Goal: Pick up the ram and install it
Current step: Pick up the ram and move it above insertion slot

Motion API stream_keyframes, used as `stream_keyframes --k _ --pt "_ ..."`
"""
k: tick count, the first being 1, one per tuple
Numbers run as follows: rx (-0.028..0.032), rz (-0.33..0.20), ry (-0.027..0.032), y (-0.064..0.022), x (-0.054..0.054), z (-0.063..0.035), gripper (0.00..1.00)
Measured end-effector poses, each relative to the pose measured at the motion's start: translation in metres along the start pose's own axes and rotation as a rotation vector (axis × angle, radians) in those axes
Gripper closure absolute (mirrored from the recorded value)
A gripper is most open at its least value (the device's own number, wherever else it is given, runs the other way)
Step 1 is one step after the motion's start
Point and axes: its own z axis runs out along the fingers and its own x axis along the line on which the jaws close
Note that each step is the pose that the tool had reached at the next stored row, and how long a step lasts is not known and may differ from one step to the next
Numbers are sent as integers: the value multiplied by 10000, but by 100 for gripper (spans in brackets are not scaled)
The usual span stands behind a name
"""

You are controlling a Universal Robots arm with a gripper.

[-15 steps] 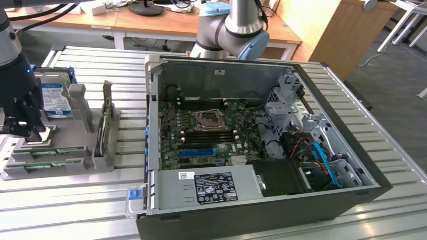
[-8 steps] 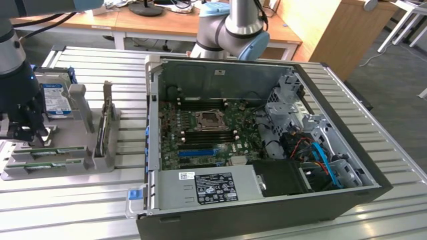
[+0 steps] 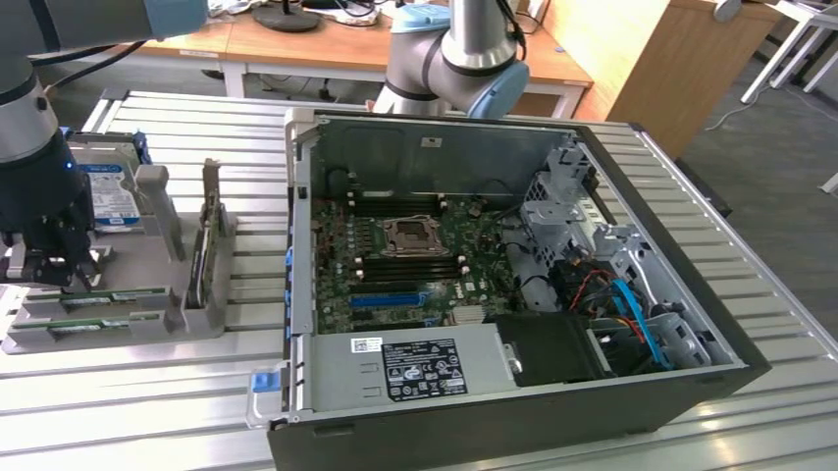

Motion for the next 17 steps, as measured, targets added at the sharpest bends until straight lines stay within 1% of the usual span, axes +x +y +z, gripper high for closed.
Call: stream_keyframes --k 5,17 --pt "0 1 0 0 5 0 70" --pt "0 0 -1 1 117 -1 70"
